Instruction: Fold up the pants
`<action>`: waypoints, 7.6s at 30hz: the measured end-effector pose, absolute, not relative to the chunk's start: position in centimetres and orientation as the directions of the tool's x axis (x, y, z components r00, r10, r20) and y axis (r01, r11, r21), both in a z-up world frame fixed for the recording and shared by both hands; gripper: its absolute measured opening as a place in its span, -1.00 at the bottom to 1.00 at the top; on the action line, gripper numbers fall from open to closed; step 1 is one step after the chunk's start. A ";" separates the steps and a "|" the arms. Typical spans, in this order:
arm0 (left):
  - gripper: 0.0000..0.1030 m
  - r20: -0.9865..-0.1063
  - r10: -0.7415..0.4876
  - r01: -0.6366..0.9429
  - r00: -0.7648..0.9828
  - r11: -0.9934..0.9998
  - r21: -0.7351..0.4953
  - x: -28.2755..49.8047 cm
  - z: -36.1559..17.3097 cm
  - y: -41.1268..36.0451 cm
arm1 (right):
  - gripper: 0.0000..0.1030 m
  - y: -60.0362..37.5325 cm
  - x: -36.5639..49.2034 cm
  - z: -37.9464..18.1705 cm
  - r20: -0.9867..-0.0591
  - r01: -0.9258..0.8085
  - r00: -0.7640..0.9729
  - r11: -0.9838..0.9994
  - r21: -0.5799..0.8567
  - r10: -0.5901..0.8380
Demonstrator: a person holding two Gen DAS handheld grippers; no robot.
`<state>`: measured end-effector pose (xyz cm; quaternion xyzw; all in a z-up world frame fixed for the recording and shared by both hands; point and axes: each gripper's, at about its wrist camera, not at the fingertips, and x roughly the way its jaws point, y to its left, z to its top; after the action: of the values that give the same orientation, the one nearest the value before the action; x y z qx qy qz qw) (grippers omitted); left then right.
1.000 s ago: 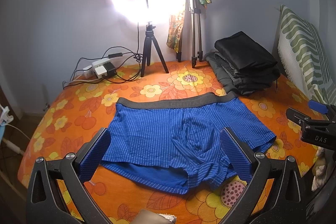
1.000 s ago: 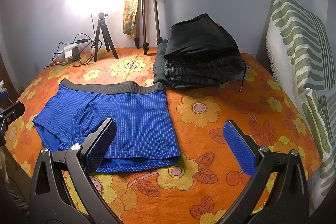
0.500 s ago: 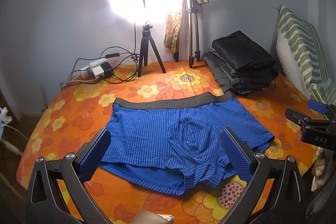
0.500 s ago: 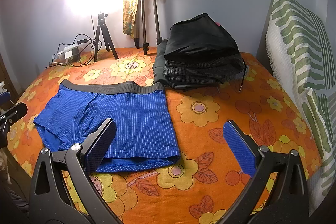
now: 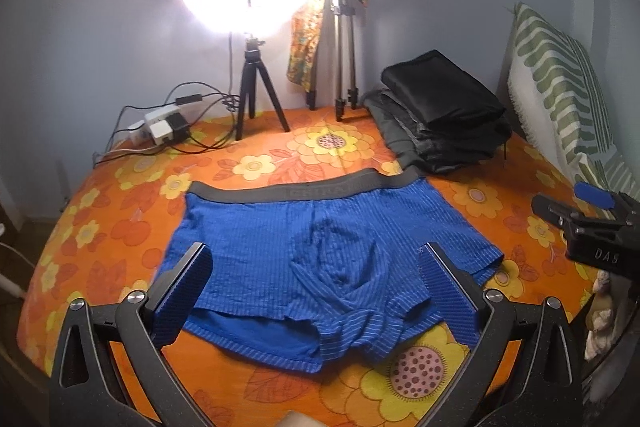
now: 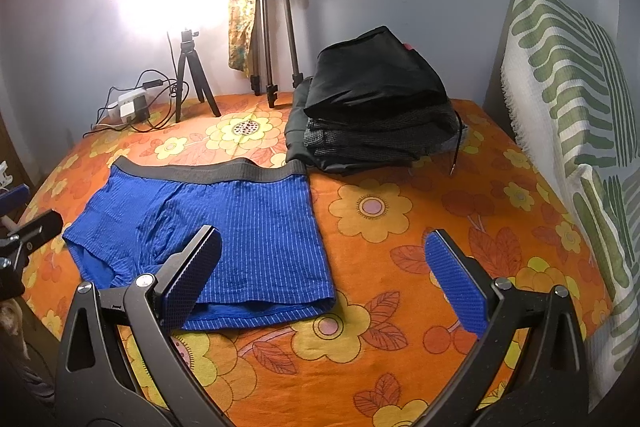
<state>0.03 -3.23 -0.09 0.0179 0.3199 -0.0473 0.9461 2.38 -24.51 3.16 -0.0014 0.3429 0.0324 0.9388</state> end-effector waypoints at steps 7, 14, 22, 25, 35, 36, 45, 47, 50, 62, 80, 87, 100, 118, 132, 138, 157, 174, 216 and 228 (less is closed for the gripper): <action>0.70 -0.636 -0.157 0.200 0.756 0.980 -0.003 0.5 -1.1 -6.2 | 1.00 -26.8 2.5 3.9 -0.635 -0.028 0.769 0.997 0.069 0.065; 0.65 -0.660 -0.249 0.326 0.709 0.945 -0.007 1.0 -2.1 -11.1 | 1.00 -29.9 2.8 3.9 -0.645 0.021 0.761 0.992 0.125 0.065; 0.56 -0.720 -0.329 0.437 0.611 0.899 -0.041 2.6 -4.7 -16.3 | 0.89 -34.1 2.9 3.9 -0.652 0.080 0.755 0.977 0.197 0.070; 0.52 -0.730 -0.330 0.468 0.598 0.884 -0.017 2.9 -5.7 -18.4 | 0.74 -35.6 3.0 3.9 -0.657 0.099 0.749 0.966 0.237 0.084; 0.31 -0.772 -0.290 0.495 0.565 0.868 0.036 5.0 -9.0 -22.1 | 0.48 -38.3 3.7 3.6 -0.672 0.137 0.734 0.946 0.292 0.101; 0.23 -0.777 -0.283 0.494 0.563 0.868 0.042 5.3 -9.3 -22.3 | 0.47 -38.4 3.8 3.5 -0.674 0.139 0.732 0.945 0.295 0.102; -0.88 -0.799 -0.271 0.458 0.537 0.889 0.006 7.3 -10.6 -21.9 | 0.47 -38.0 5.8 3.1 -0.688 0.118 0.711 0.940 0.320 0.145; -0.88 -0.796 -0.303 0.441 0.525 0.896 -0.051 7.8 -10.1 -21.0 | 0.47 -37.3 7.0 2.8 -0.698 0.098 0.694 0.938 0.332 0.175; -0.92 -0.777 -0.328 0.428 0.538 0.900 -0.083 8.0 -9.3 -20.0 | 0.47 -35.8 8.8 2.3 -0.716 0.073 0.671 0.944 0.322 0.193; -0.93 -0.711 -0.378 0.394 0.593 0.906 -0.153 7.3 -6.1 -16.5 | 0.47 -31.3 16.1 -1.5 -0.766 -0.001 0.534 0.906 0.424 0.359; -0.93 -0.680 -0.397 0.362 0.616 0.910 -0.203 6.6 -4.3 -12.2 | 0.14 -26.7 25.1 -8.7 -0.817 0.099 0.387 0.862 0.498 0.428; -0.93 -0.663 -0.407 0.354 0.628 0.908 -0.222 6.0 -3.4 -10.8 | -0.76 -25.8 25.4 -8.5 -0.794 0.102 0.393 0.836 0.540 0.464; -0.95 -0.639 -0.337 0.254 0.691 0.941 -0.222 3.0 -2.7 -4.0 | -0.82 -19.9 25.7 -2.1 -0.737 0.008 0.496 0.847 0.532 0.459; -0.21 -0.752 -0.341 0.263 0.564 0.937 -0.228 7.4 -8.5 -4.3 | -0.82 -18.9 24.4 -1.5 -0.769 -0.034 0.505 0.900 0.436 0.392; -0.21 -0.782 -0.265 0.277 0.564 0.953 -0.123 10.3 -10.4 -8.3 | -0.82 -21.6 24.7 -2.4 -0.774 -0.004 0.496 0.892 0.452 0.395; -0.30 -0.782 -0.256 0.262 0.568 0.957 -0.123 10.3 -10.7 -8.2 | -0.82 -22.7 24.7 -2.8 -0.776 0.014 0.492 0.887 0.461 0.395; -0.95 -0.646 -0.346 0.302 0.680 0.936 -0.183 5.1 -5.3 -6.0 | -0.82 -21.7 24.9 -1.9 -0.762 0.020 0.501 0.875 0.484 0.410; -0.95 -0.643 -0.245 0.100 0.726 0.962 -0.254 1.3 -5.8 5.9 | -0.82 -5.7 24.5 1.3 -0.749 -0.243 0.455 0.876 0.416 0.482; -0.73 -0.755 -0.017 -0.226 0.656 0.949 -0.219 1.2 -9.7 15.5 | 0.10 8.7 25.8 -3.3 -0.773 -0.355 0.360 0.843 0.404 0.522; -0.73 -0.660 -0.085 -0.096 0.747 0.967 -0.234 2.8 -5.2 15.0 | 0.05 1.2 22.1 1.8 -0.716 -0.407 0.381 0.801 0.439 0.585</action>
<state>2.84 15.03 -5.20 -0.1276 0.3559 0.0029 0.9258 22.14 1.22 1.85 0.0954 0.4682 0.3005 0.8255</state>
